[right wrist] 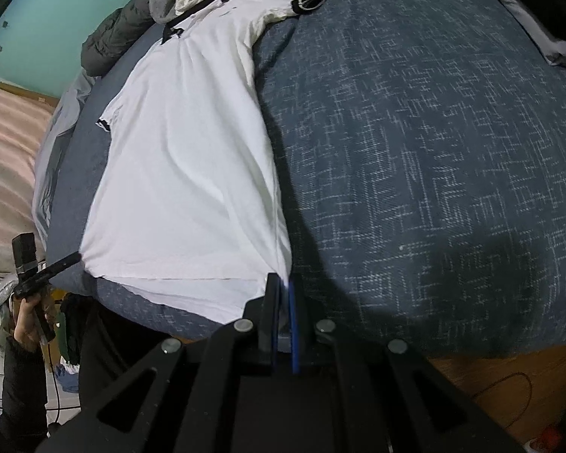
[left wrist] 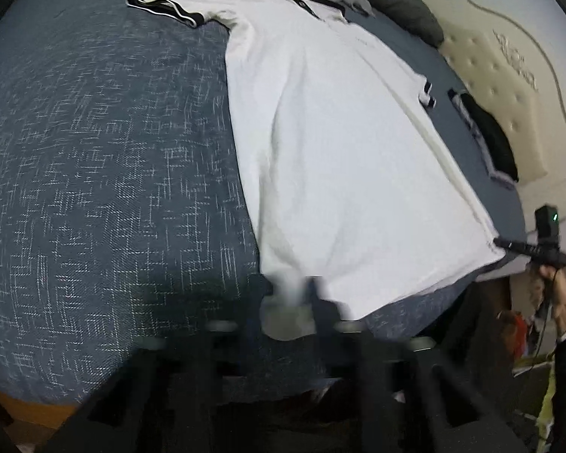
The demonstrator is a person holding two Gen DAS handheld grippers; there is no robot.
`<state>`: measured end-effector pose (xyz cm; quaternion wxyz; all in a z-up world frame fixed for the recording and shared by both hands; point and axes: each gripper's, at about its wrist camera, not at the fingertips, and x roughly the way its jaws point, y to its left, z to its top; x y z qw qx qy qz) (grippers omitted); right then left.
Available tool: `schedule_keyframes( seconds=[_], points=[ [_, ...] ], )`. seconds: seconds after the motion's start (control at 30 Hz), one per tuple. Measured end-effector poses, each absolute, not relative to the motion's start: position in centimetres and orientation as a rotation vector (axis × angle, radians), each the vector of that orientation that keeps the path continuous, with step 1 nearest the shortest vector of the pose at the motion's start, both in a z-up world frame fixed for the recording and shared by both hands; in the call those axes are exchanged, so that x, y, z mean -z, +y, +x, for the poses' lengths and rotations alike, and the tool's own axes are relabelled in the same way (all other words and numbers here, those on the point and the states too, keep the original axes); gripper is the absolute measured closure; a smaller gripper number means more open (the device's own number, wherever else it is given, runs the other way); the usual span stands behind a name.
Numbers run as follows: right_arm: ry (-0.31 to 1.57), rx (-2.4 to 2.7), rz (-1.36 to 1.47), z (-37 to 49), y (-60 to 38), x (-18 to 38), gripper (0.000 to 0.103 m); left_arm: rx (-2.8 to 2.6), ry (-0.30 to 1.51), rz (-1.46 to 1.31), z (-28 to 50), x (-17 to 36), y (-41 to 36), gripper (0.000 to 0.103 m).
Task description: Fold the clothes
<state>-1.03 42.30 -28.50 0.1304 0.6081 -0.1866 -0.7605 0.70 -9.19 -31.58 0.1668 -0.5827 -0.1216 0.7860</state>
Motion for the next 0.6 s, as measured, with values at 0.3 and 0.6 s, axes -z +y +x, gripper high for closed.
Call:
schedule_keyframes(
  seconds=[0.3,0.6],
  points=[
    [-0.559,2.202,1.631,-0.6,41.9,24.6,0.099,-2.305,-0.332,-1.567,2.0,26.3,-11.5,0.101],
    [-0.523,2.139,1.784,-0.4,40.2,30.2,0.099,-2.278,-0.413,-1.705,1.8,30.9,-13.1,0.102]
  ],
)
